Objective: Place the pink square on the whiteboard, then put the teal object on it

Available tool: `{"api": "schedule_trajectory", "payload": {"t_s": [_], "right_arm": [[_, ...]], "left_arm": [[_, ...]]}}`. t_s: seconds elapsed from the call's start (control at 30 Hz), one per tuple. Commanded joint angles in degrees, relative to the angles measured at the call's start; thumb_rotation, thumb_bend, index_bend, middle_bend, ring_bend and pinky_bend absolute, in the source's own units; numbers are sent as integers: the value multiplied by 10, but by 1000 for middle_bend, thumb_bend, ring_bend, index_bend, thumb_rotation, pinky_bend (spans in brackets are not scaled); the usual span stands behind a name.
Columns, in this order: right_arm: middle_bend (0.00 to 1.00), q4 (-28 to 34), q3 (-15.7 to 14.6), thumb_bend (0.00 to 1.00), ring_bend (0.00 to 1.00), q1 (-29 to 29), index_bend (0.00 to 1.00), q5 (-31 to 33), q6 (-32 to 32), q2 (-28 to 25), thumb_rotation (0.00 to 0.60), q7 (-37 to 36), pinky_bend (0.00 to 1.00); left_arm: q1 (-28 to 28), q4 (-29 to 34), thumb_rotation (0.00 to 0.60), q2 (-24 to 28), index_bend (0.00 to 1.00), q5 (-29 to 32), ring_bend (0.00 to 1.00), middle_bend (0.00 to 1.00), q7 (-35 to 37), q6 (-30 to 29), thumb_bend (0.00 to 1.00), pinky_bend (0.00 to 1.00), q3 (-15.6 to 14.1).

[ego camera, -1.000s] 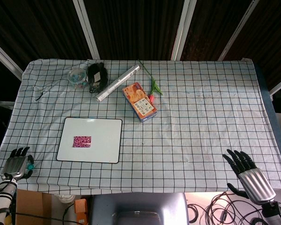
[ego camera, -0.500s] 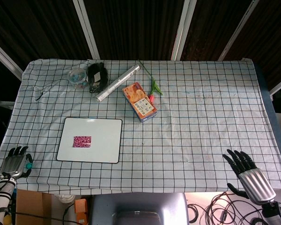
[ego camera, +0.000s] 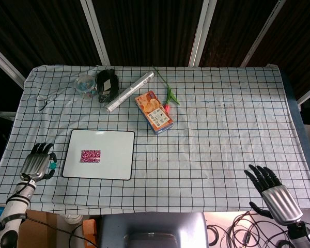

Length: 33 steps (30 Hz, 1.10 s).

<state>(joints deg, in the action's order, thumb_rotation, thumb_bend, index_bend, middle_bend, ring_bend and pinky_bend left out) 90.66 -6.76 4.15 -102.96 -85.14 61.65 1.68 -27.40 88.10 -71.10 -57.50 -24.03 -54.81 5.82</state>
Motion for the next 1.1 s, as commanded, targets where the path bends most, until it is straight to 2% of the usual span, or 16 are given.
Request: {"api": "schedule_trajectory", "payload": {"t_s": [0.03,0.33,0.7,0.93,1.0,1.1], "right_arm": [[0,-1,1,171,0,0,0,3,-1,-2,600,-4,95],[0,-8,3,170,0,-5,0,10,-12,-11,600,-28,95],[0,-18,4,170,0,-10,0,10,-26,-15,600,-46,95],[0,-22,3,170,0,-12,0,5,-30,-13,600,-46,95],[0,-24,2,170,0,-12,0,4,-30,-12,600,-48,95],[0,-25,3,171,0,-12,0,4,-31,-13,600,-49,96]], "left_arm": [[-40,16,600,-18,543,31,0,92,-47,12,362,22,20],[-111,-22,600,-89,544,131,0,106,-127,37,360,28,27],[-144,-29,600,-116,536,156,0,106,-147,28,359,28,14],[-154,-40,600,-127,485,169,0,106,-152,26,353,28,3],[-157,-47,600,-130,447,172,0,105,-154,24,351,28,1],[-159,-49,600,-129,324,181,0,96,-156,26,345,26,-3]]}}
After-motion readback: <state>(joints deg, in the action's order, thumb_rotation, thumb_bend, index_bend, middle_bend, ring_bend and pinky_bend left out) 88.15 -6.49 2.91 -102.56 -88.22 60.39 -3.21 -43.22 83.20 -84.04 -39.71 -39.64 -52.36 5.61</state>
